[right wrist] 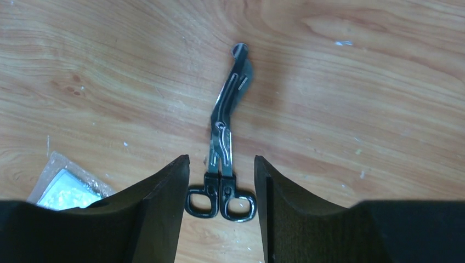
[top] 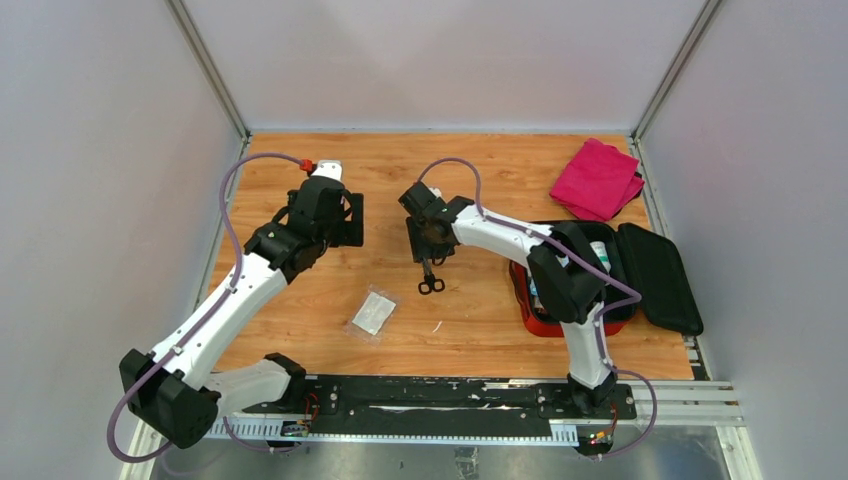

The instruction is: Organize the medicine kit

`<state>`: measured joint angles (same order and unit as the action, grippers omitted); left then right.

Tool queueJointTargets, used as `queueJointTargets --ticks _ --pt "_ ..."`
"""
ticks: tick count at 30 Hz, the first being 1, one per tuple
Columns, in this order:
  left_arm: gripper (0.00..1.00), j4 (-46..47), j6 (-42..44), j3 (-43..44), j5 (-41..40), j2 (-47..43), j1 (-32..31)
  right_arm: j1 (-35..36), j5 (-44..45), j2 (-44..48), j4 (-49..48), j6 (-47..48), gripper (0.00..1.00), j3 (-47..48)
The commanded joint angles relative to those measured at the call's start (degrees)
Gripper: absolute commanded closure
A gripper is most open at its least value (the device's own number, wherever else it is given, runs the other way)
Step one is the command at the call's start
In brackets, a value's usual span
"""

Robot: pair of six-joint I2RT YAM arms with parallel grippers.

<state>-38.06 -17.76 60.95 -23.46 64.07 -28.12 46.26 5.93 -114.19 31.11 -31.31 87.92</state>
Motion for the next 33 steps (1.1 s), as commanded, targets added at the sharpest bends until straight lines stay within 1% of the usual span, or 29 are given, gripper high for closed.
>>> queueJointTargets --ticks 1,7,17,28,33 --pt "0.04 1.1 0.4 -1.0 -2.2 -1.1 0.7 1.7 0.3 -3.7 3.5 1.6 0.49 4.2" --pt "0.04 1.1 0.4 -1.0 -2.1 -1.1 1.0 2.3 1.7 -6.9 5.8 2.9 0.53 6.3" --pt "0.04 1.3 0.4 -1.1 -1.3 -0.8 1.3 2.3 1.8 -9.0 6.9 3.6 0.61 6.1" --pt "0.04 1.4 0.4 -1.2 -0.8 -0.6 1.8 3.0 3.1 -12.4 9.7 4.8 0.63 8.1" --pt "0.04 1.6 0.3 -1.3 -0.6 -0.5 2.0 3.0 3.6 -13.1 10.0 5.1 0.69 8.1"
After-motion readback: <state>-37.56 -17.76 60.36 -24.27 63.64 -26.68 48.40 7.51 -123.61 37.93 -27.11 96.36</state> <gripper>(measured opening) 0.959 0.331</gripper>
